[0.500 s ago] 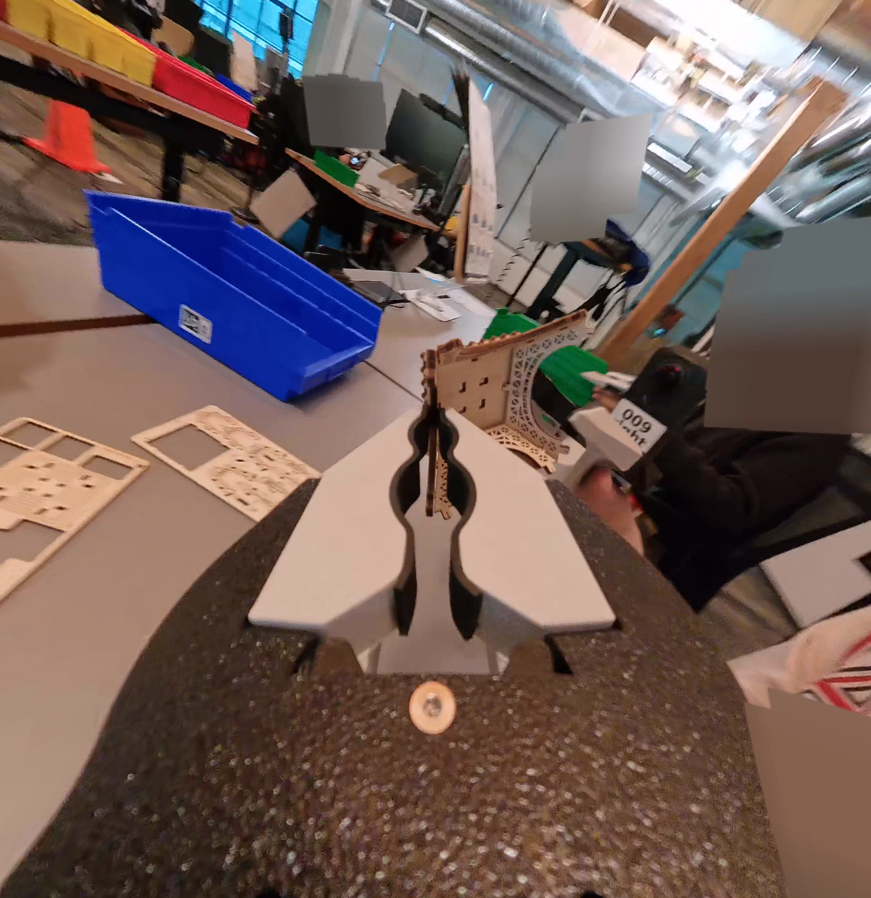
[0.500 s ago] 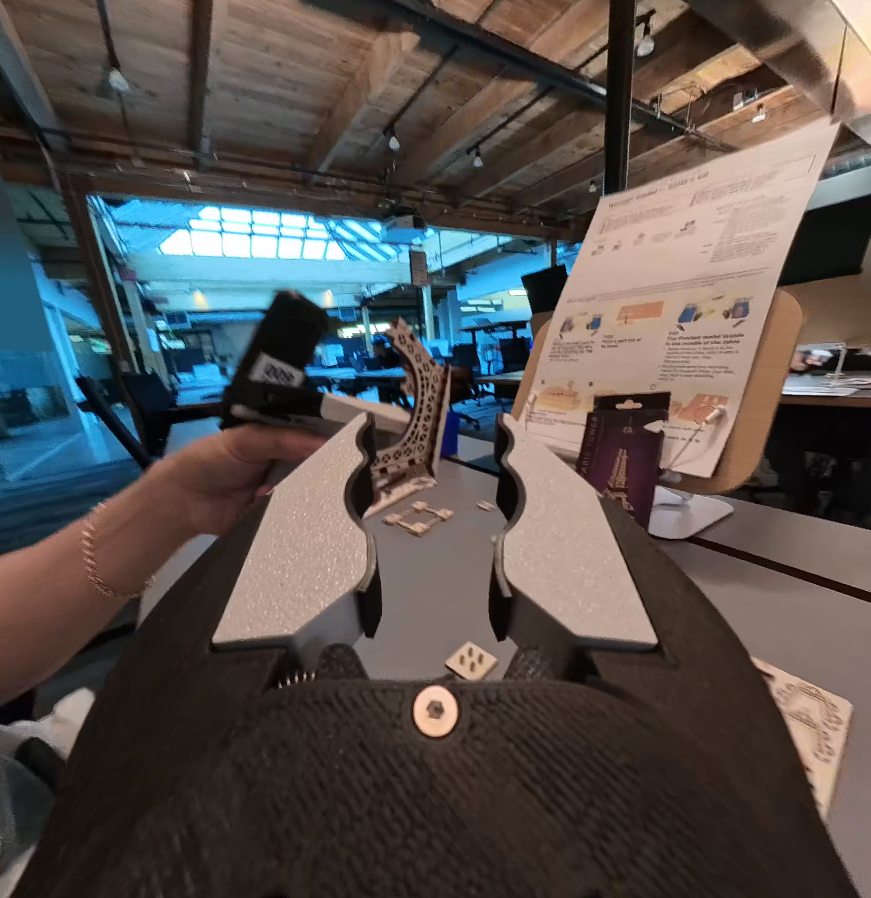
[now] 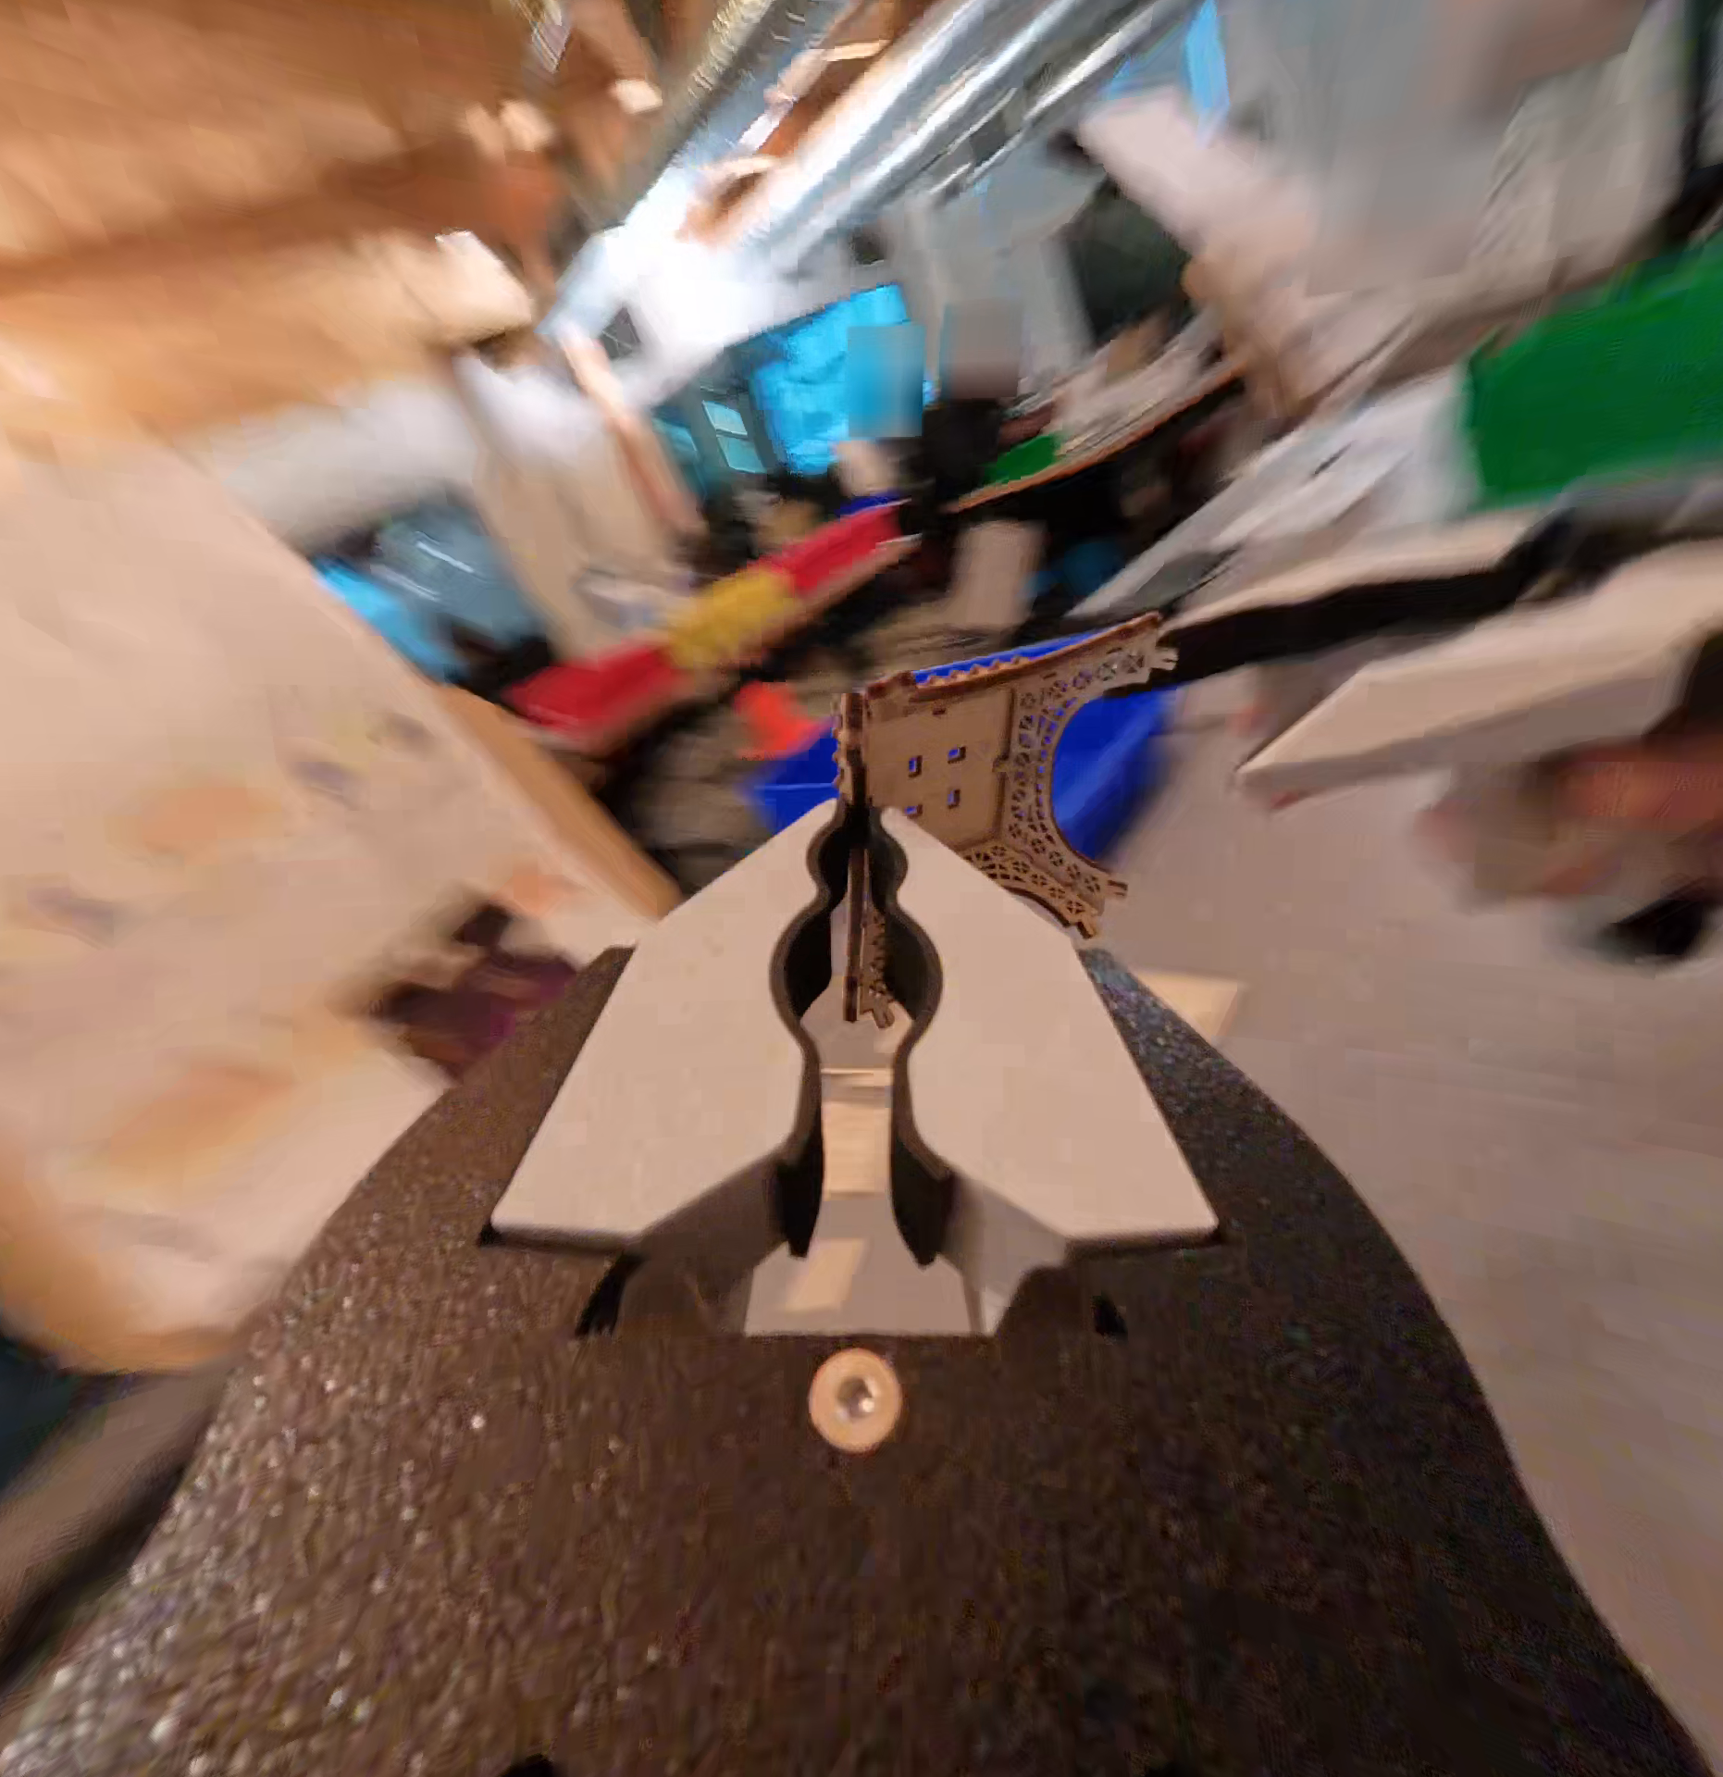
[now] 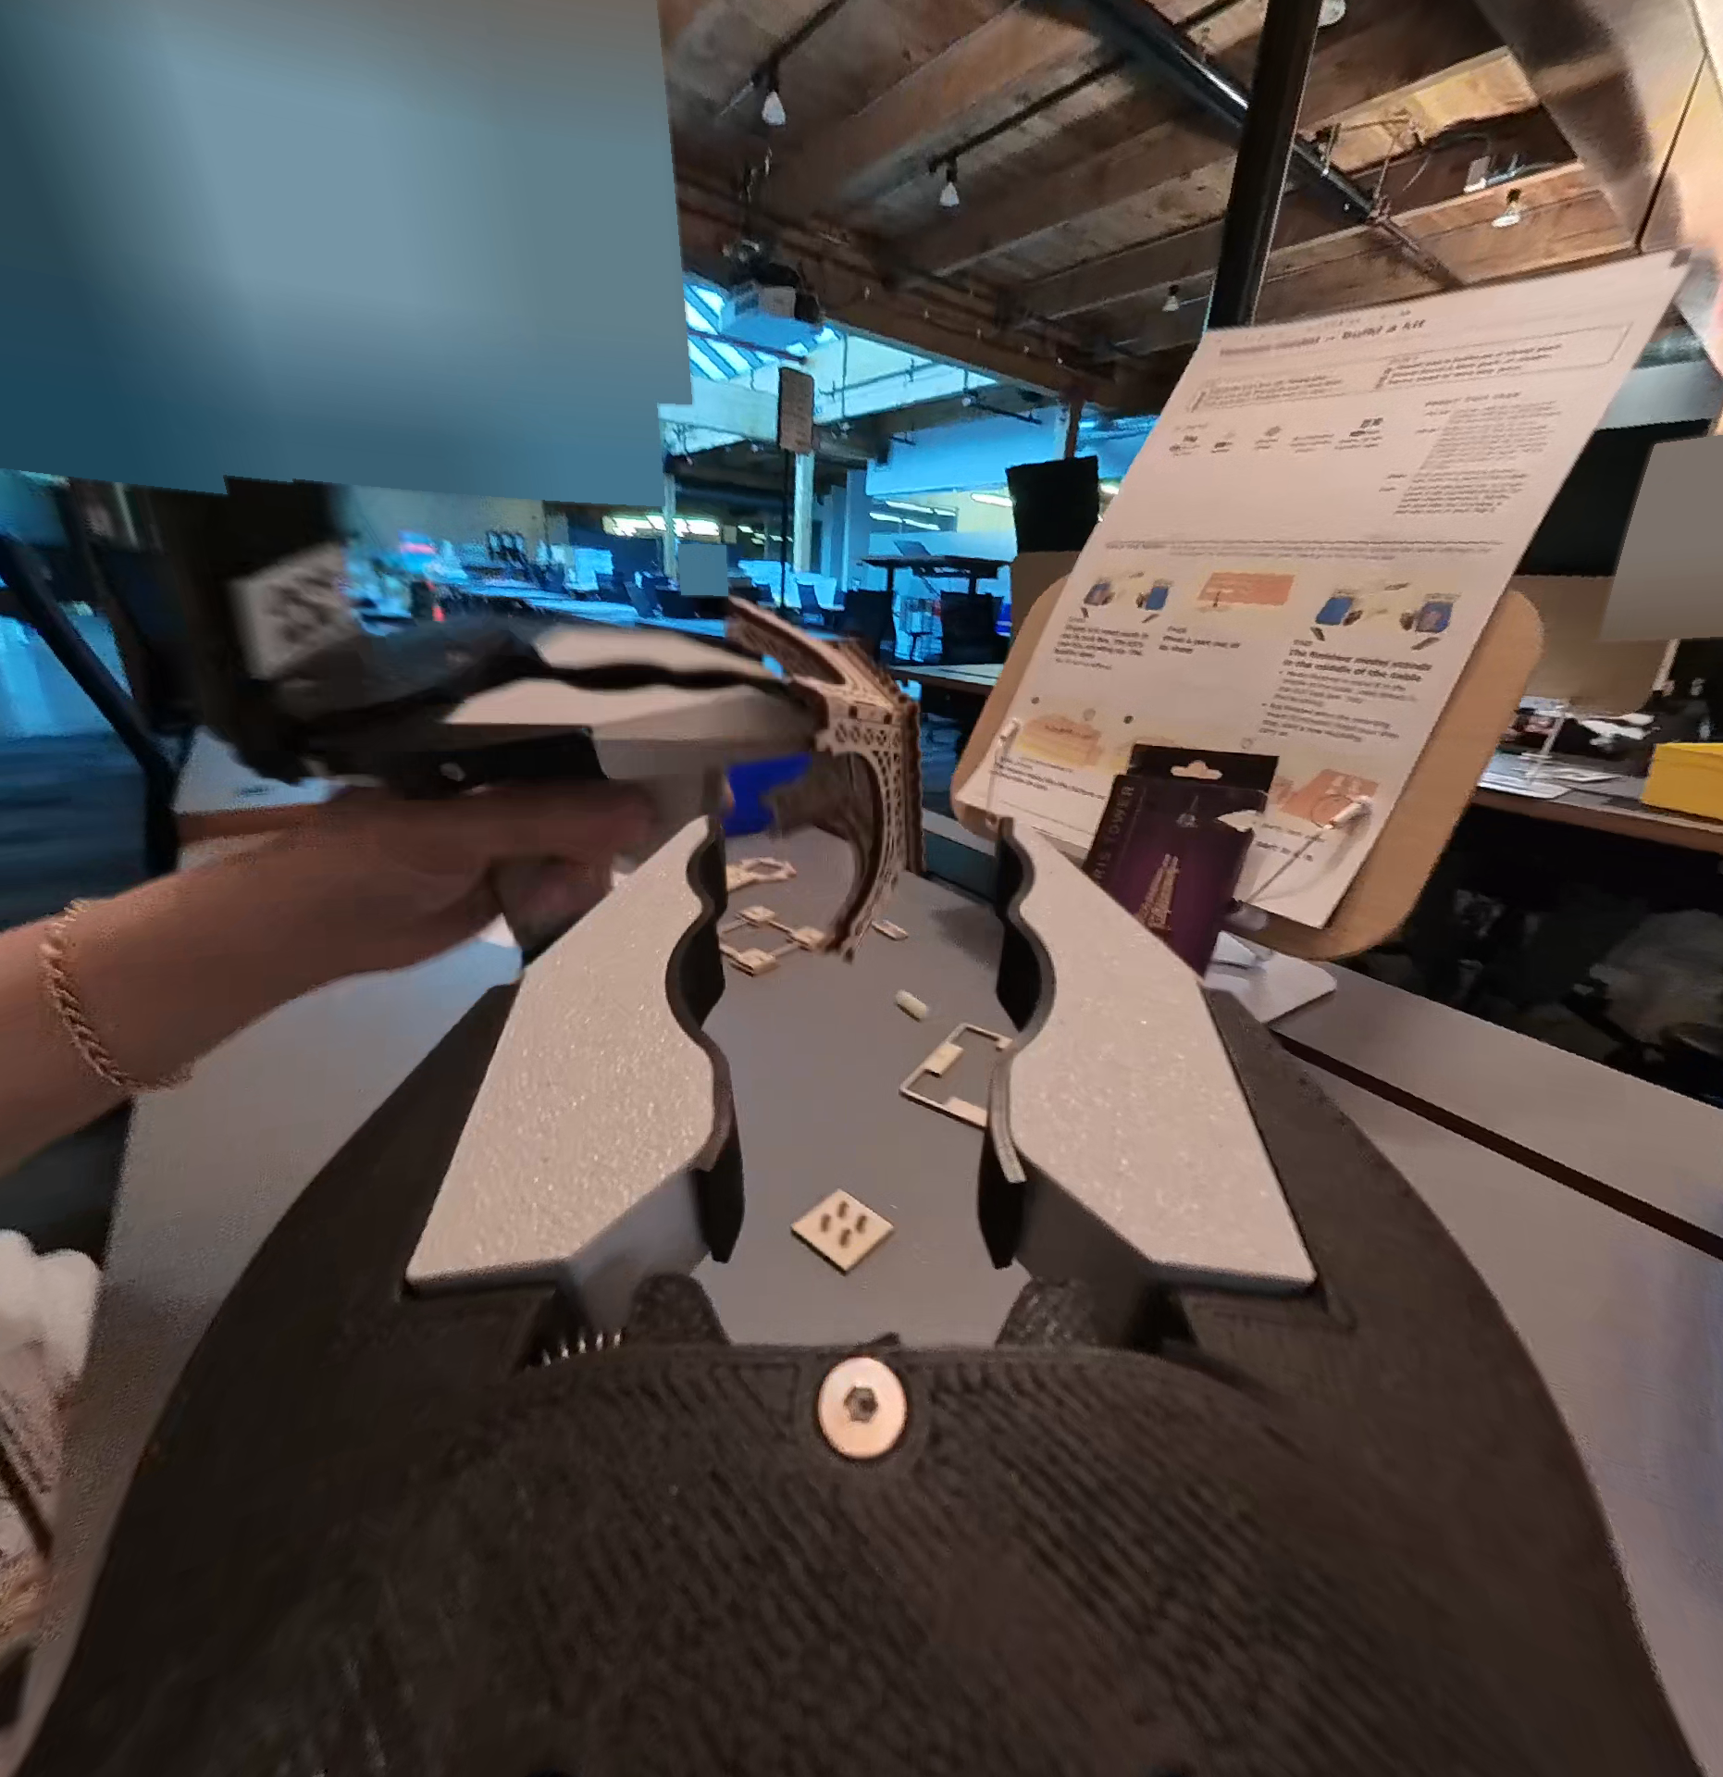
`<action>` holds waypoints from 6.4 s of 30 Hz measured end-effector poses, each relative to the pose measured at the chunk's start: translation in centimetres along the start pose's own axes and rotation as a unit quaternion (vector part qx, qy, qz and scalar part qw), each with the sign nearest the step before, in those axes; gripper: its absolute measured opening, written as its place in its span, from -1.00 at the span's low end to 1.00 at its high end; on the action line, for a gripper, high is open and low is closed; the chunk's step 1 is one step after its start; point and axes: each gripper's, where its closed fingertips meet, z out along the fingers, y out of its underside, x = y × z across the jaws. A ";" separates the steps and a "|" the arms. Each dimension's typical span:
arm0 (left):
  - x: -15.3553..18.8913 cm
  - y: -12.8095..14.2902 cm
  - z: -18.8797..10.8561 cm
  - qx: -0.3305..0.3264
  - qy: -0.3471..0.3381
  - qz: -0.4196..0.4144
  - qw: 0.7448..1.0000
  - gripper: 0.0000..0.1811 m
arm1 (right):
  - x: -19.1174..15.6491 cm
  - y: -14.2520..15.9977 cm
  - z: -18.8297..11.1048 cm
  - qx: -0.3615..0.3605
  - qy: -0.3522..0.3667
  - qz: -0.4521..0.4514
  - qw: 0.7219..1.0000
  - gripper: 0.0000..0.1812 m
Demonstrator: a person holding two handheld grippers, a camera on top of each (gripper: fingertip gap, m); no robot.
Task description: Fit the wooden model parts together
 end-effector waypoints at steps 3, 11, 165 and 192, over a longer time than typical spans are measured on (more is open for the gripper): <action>-1.6 -1.2 -1.1 -0.028 -0.147 0.384 0.911 -1.00 | 0.6 1.6 0.0 -0.028 0.006 -0.026 0.999 -0.35; 1.3 -1.4 -1.6 -0.018 -0.185 0.642 0.744 -1.00 | -0.8 0.9 1.3 -0.015 0.033 -0.204 0.978 -0.42; -0.8 -6.7 -4.6 0.012 -0.329 0.707 0.626 -1.00 | -5.2 -4.6 4.2 0.108 -0.050 0.191 0.974 -0.88; -1.1 -6.7 -5.3 0.063 -0.365 0.606 0.704 -0.99 | -5.9 -5.7 4.5 0.114 0.032 0.064 0.991 -0.87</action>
